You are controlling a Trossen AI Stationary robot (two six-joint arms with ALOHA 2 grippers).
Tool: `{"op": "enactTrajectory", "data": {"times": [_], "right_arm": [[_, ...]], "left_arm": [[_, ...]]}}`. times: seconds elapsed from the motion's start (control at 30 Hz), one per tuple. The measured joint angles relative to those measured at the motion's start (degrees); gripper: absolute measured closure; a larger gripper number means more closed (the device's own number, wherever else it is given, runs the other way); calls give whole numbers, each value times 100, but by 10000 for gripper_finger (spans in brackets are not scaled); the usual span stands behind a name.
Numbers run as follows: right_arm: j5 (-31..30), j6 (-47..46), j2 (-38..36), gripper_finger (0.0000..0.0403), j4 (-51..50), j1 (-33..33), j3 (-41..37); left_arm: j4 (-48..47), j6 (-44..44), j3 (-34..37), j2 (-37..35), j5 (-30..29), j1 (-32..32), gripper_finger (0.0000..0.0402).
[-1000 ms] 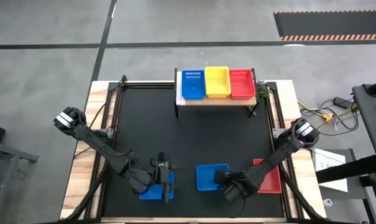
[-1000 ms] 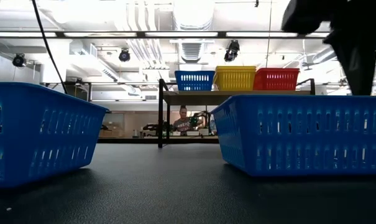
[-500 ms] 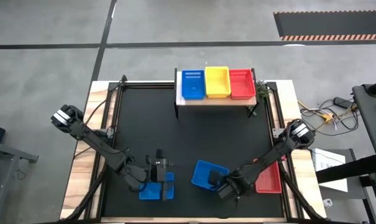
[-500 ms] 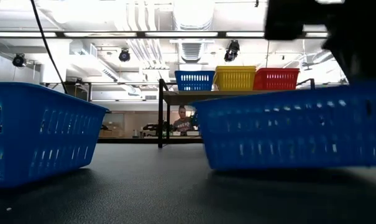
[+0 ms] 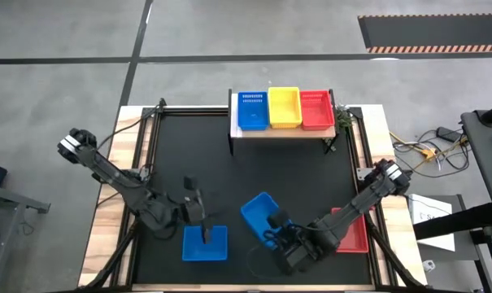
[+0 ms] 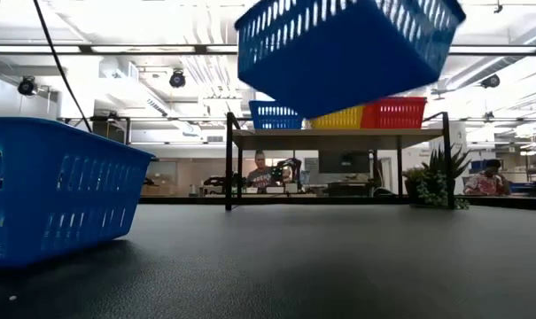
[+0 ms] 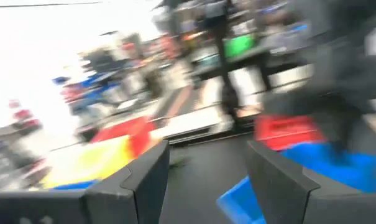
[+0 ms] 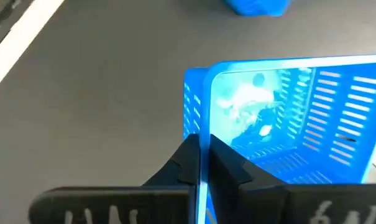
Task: Stack baskets on shelf by color
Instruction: Stack the right blue bin on top of the blue bin on the shelf
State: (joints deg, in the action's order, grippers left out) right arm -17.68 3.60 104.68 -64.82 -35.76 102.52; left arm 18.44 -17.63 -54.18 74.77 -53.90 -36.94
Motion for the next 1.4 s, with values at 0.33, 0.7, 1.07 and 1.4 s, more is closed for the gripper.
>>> {"op": "enactTrajectory", "data": {"times": [0.33, 0.7, 1.07, 1.4], "right_arm": [[-267, -1565, 770, 392, -1806, 721, 2662], [-452, -1355, 551, 392, -1879, 2606, 3064], [-1232, 250, 571, 392, -1449, 3851, 3241], [-459, 1058, 866, 392, -1171, 4781, 3241]], "left_arm": [[-560, 195, 406, -1271, -1522, -177, 207], [-405, 494, 1346, -2015, -1515, -294, 207], [-388, 224, 1350, -2071, -1513, -301, 207], [-390, 228, 1350, -2058, -1513, -301, 207]]}}
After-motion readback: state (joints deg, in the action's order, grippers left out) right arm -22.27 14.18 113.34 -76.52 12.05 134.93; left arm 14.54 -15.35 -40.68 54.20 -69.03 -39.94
